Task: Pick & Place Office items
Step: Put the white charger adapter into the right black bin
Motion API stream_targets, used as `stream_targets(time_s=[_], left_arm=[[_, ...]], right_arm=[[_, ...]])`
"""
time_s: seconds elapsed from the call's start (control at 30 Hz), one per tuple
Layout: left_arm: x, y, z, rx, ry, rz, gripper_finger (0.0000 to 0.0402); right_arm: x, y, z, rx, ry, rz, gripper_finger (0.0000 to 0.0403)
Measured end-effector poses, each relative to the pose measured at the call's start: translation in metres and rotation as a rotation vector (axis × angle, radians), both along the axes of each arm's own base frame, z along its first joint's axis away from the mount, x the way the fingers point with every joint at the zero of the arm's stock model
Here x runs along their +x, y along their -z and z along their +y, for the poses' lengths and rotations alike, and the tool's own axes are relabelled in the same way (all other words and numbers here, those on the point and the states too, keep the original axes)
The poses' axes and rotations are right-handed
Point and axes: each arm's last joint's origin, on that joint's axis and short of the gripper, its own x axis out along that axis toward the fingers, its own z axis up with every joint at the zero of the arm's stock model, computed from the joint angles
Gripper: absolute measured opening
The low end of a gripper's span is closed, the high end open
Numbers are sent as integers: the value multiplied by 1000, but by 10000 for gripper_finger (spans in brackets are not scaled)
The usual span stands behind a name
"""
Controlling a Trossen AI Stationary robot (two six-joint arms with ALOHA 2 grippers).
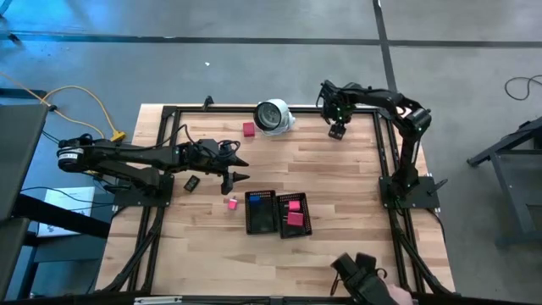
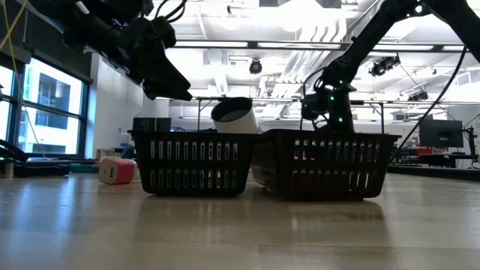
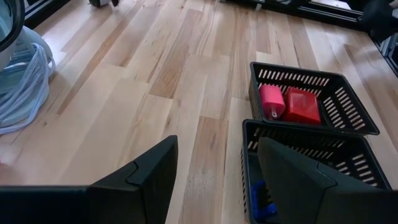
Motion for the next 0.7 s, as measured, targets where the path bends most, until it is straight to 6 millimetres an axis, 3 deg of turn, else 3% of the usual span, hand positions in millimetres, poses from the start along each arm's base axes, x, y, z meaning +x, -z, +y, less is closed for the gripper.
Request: stream_targets(time_s=[0.2,0.7], left_arm=[[0,0,0,1,0,0,217],[0,-1,0,-7,-5,-12,217]], right_arm=[[-5,12,5,-4,3,-10,234],[-6,9,-2,-33,44,-60,234]])
